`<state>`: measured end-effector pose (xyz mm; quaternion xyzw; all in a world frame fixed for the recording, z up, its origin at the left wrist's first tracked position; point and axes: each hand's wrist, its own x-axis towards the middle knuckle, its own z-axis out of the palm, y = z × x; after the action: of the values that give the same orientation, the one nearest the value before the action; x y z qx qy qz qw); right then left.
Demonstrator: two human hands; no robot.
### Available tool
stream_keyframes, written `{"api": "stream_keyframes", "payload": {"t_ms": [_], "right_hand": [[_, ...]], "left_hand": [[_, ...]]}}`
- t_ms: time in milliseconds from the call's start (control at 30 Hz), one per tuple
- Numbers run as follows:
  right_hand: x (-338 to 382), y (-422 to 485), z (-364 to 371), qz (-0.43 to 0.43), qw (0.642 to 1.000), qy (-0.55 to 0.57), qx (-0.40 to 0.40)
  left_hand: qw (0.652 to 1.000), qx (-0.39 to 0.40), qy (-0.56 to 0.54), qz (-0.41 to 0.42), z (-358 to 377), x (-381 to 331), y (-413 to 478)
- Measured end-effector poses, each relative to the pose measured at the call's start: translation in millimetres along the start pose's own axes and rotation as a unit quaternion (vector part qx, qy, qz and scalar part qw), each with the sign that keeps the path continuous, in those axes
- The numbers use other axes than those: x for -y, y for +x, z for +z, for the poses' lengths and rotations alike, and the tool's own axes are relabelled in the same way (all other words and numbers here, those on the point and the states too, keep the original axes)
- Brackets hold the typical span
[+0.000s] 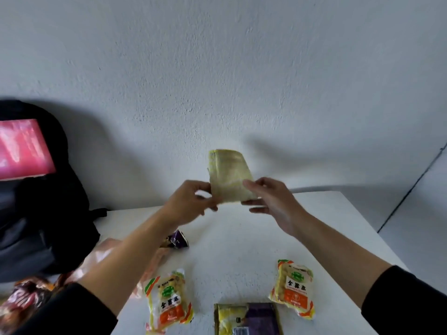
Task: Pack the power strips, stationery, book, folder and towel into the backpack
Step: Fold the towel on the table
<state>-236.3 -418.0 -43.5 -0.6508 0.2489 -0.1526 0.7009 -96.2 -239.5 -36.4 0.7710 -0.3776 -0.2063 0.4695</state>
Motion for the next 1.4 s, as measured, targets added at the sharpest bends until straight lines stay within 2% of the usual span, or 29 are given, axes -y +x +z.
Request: {"api": "stream_keyframes", "payload": {"t_ms": [167, 233, 300, 367, 467, 567, 700, 867, 967, 1100, 1233, 1333, 1400], "right_hand": [[-78.0, -18.1, -6.1, 0.064, 0.973, -0.223, -0.011], [-90.8, -27.8, -6.8, 0.081, 0.959, -0.271, -0.004], [-88.5, -33.0, -6.9, 0.061, 0.948, -0.311, 0.005], [-82.0, -32.6, -7.4, 0.022, 0.930, -0.366, 0.017], [-77.1, -30.9, -8.3, 0.007, 0.903, -0.428, 0.035], [-76.1, -25.9, -8.2, 0.026, 0.901, -0.431, 0.033], [-74.2, -14.1, -0.5, 0.046, 0.933, -0.357, -0.005], [-75.2, 3.4, 6.0, 0.069, 0.943, -0.325, -0.011], [-75.9, 12.9, 7.5, 0.044, 0.956, -0.290, -0.025], [-68.2, 27.7, 11.2, 0.016, 0.970, -0.240, -0.036], [-75.5, 45.0, 14.7, -0.009, 0.951, -0.306, -0.045], [-89.4, 53.2, 14.1, -0.017, 0.923, -0.382, -0.049], [-92.3, 50.1, 15.1, -0.039, 0.899, -0.432, -0.055]], "left_hand": [[0.977, 0.124, 0.170, -0.044, 40.6, 54.3, -42.1], [0.964, 0.161, 0.209, -0.043, 52.0, 68.4, -56.8], [0.953, 0.187, 0.235, -0.031, 53.6, 70.1, -63.7], [0.957, 0.178, 0.226, -0.041, 48.7, 64.4, -59.7], [0.974, 0.085, 0.192, -0.083, 37.7, 58.3, -44.8], [0.977, 0.014, 0.160, -0.140, 33.5, 61.5, -30.2], [0.974, 0.024, 0.054, -0.217, 44.9, 70.2, -20.7], [0.983, 0.015, 0.030, -0.182, 49.6, 70.1, -12.0], [0.988, 0.023, -0.017, -0.149, 42.1, 65.5, -0.5], [0.993, 0.012, -0.011, -0.113, 34.9, 65.6, 23.2], [0.992, 0.016, 0.059, -0.112, 44.0, 75.9, 40.5], [0.985, 0.001, 0.146, -0.087, 53.5, 80.5, 49.6], [0.983, -0.005, 0.165, -0.085, 57.6, 79.3, 50.2]]}}
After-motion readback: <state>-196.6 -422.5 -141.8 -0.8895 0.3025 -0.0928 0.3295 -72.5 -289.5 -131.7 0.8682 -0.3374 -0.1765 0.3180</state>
